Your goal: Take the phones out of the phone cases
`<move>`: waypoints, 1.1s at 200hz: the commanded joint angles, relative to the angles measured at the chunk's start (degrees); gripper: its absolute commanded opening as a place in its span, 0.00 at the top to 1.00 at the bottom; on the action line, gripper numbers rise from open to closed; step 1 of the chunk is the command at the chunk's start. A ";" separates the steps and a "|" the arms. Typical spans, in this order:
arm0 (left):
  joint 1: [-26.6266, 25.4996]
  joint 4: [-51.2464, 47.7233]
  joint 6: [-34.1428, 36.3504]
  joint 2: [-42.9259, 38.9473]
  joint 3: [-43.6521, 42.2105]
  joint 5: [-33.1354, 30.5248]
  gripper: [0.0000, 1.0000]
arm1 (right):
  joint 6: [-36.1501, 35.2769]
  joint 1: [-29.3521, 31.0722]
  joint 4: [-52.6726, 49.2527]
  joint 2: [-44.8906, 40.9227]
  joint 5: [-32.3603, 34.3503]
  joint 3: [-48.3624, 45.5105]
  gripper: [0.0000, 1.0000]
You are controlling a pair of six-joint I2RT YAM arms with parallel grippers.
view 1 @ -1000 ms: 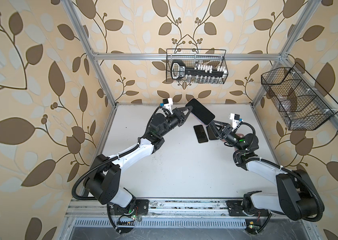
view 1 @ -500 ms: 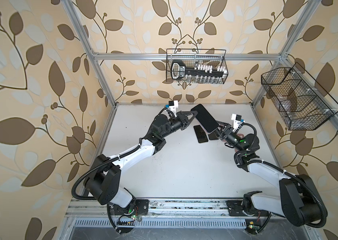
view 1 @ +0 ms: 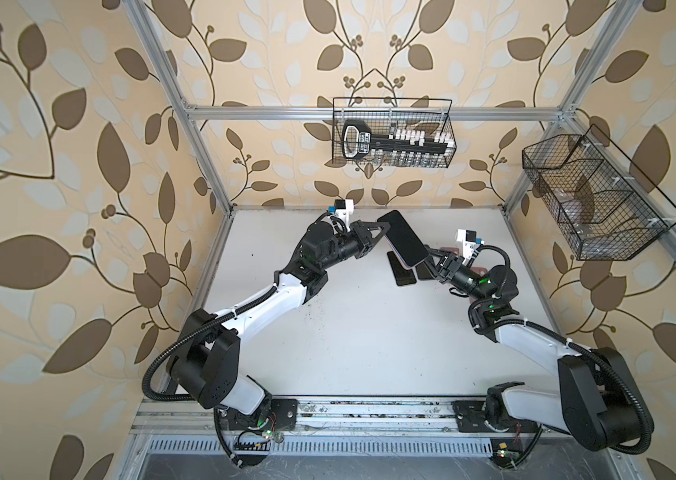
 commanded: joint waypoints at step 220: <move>2.39 6.92 -1.83 8.32 3.26 -0.04 0.82 | 4.32 0.20 2.73 1.98 -4.38 3.74 0.98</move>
